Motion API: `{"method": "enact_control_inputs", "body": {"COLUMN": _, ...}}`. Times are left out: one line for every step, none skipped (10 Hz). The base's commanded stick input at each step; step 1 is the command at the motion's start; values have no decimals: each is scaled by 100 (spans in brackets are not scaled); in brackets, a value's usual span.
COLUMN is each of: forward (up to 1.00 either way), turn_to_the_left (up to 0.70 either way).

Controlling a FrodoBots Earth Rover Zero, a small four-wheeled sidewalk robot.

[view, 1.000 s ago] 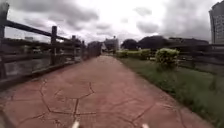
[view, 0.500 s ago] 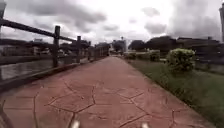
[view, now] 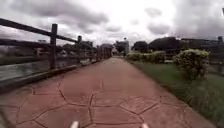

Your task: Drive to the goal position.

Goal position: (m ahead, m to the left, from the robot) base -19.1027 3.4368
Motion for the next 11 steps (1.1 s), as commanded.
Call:
{"method": "enact_control_inputs", "body": {"forward": 70, "turn_to_the_left": 35}}
{"method": "enact_control_inputs", "body": {"forward": 70, "turn_to_the_left": 35}}
{"method": "enact_control_inputs", "body": {"forward": 52, "turn_to_the_left": 44}}
{"method": "enact_control_inputs", "body": {"forward": 0, "turn_to_the_left": 70}}
{"method": "enact_control_inputs", "body": {"forward": 0, "turn_to_the_left": 70}}
{"method": "enact_control_inputs", "body": {"forward": 0, "turn_to_the_left": 70}}
{"method": "enact_control_inputs", "body": {"forward": 0, "turn_to_the_left": 70}}
{"method": "enact_control_inputs", "body": {"forward": 0, "turn_to_the_left": 70}}
{"method": "enact_control_inputs", "body": {"forward": 0, "turn_to_the_left": 70}}
{"method": "enact_control_inputs", "body": {"forward": 0, "turn_to_the_left": 70}}
{"method": "enact_control_inputs", "body": {"forward": 0, "turn_to_the_left": 70}}
